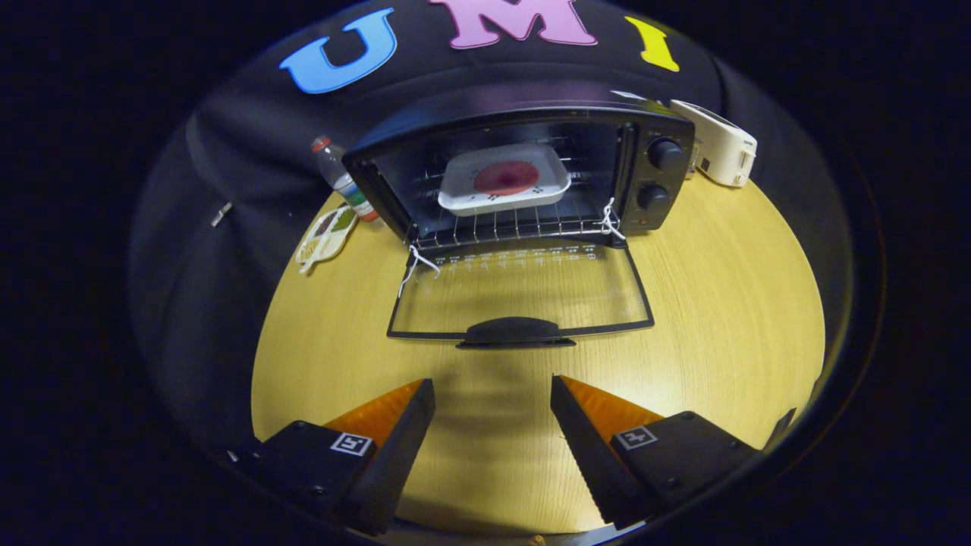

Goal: Open the toaster oven, put the food inside, and close the toaster oven door.

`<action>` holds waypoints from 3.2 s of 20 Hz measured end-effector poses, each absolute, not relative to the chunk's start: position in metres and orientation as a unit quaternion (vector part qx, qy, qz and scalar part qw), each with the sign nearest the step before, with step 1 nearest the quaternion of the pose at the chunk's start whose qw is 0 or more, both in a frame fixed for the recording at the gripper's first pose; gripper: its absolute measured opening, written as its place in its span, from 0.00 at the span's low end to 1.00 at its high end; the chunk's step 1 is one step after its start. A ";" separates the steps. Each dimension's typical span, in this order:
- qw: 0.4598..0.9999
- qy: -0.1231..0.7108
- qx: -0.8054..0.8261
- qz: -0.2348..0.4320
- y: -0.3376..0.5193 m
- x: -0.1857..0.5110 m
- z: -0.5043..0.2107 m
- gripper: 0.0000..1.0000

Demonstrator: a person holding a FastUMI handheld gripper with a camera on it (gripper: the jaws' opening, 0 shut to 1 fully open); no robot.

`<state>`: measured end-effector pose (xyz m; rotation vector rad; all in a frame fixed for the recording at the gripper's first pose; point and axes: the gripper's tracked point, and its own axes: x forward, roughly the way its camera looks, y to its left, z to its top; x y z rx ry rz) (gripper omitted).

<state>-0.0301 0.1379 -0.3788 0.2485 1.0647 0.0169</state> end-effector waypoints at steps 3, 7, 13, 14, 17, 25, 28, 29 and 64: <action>0.837 0.540 0.090 -0.005 0.134 -0.032 -0.410 0.99; 0.825 0.556 0.092 -0.034 0.129 -0.018 -0.435 0.99; 0.822 0.560 0.089 -0.057 0.112 -0.002 -0.453 1.00; 0.821 0.561 0.088 -0.061 0.109 0.003 -0.455 0.98; 0.821 0.565 0.064 -0.058 0.109 0.002 -0.455 0.99; 0.886 0.455 0.082 -0.029 0.109 0.012 -0.371 0.99; 0.903 0.414 0.111 -0.022 0.113 0.016 -0.336 0.99; 0.908 0.406 0.108 -0.019 0.113 0.010 -0.328 0.99; 0.993 0.049 0.111 0.013 0.006 -0.074 -0.049 0.98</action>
